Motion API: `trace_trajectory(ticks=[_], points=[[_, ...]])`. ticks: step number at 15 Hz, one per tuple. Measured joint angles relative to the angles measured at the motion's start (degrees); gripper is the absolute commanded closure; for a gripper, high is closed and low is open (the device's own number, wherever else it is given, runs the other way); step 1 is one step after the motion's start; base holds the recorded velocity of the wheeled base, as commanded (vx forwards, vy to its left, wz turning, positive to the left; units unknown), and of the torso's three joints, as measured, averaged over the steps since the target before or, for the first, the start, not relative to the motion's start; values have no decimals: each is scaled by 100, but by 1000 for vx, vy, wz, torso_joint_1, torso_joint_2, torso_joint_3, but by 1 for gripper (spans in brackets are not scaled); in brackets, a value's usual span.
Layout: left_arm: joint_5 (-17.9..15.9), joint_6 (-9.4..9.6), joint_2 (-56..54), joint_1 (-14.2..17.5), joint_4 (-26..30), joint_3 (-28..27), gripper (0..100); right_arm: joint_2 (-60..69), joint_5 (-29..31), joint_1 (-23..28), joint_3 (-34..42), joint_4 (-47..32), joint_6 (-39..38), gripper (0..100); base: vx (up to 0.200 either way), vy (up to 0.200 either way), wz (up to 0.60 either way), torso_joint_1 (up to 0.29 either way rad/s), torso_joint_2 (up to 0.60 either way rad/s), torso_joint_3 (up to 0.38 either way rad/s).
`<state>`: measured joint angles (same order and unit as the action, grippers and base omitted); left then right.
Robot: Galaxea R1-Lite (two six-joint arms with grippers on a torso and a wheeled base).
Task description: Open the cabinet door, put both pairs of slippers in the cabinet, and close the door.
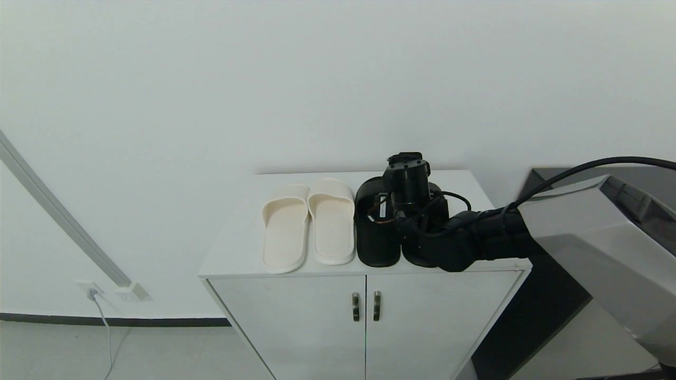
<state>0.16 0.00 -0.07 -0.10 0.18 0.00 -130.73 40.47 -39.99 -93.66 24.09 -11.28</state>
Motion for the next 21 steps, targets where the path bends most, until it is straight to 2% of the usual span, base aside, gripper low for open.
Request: trace_trajectory(ticks=[8, 13, 16, 21], points=[[6, -5, 0, 0, -7, 0, 100, -68, 105, -11, -66, -9, 52, 100, 0, 0, 0, 0, 0, 0], [2, 0, 0, 0, -9, 0, 100, 516, 26, -63, 521, 35, 162, 100, 0, 0, 0, 0, 0, 0], [0, 0, 0, 0, -9, 0, 100, 1061, -377, -150, 1081, 43, 160, 100, 0, 0, 0, 0, 0, 0], [0, 0, 0, 0, -9, 0, 100, 2103, -1664, -266, 2487, 145, 222, 100, 0, 0, 0, 0, 0, 0]])
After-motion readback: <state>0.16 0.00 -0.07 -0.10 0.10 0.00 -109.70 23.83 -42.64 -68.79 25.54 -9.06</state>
